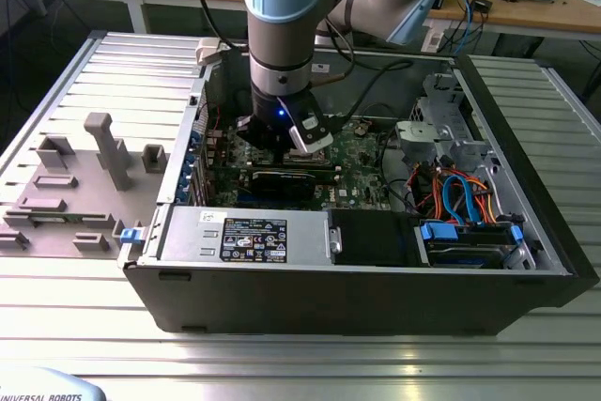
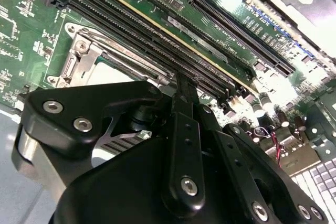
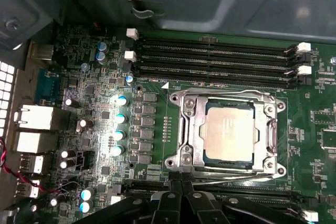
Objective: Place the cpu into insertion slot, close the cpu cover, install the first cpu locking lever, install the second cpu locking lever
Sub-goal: 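Install the second cpu locking lever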
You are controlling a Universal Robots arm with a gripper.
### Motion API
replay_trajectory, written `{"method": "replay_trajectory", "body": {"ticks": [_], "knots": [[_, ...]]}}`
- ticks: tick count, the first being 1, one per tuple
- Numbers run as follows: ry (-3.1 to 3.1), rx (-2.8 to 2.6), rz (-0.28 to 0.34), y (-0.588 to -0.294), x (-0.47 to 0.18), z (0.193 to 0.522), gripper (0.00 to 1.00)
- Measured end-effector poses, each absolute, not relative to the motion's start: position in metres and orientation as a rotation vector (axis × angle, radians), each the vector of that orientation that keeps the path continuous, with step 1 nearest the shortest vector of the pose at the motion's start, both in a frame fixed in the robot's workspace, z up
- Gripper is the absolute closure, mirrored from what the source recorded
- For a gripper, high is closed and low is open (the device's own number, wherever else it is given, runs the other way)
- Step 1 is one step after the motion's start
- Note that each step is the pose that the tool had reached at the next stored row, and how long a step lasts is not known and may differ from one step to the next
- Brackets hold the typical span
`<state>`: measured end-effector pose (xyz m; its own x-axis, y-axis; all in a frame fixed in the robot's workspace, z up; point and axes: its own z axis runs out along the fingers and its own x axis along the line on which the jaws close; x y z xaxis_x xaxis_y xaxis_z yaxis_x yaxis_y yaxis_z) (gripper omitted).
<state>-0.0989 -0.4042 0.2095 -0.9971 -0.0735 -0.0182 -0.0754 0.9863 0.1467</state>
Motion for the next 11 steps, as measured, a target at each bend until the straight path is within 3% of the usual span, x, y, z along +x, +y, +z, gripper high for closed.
{"method": "replay_trajectory", "body": {"ticks": [11], "knots": [[3.116, -0.12, 0.254, -0.4053, -0.0997, 0.2057, 0.89]]}}
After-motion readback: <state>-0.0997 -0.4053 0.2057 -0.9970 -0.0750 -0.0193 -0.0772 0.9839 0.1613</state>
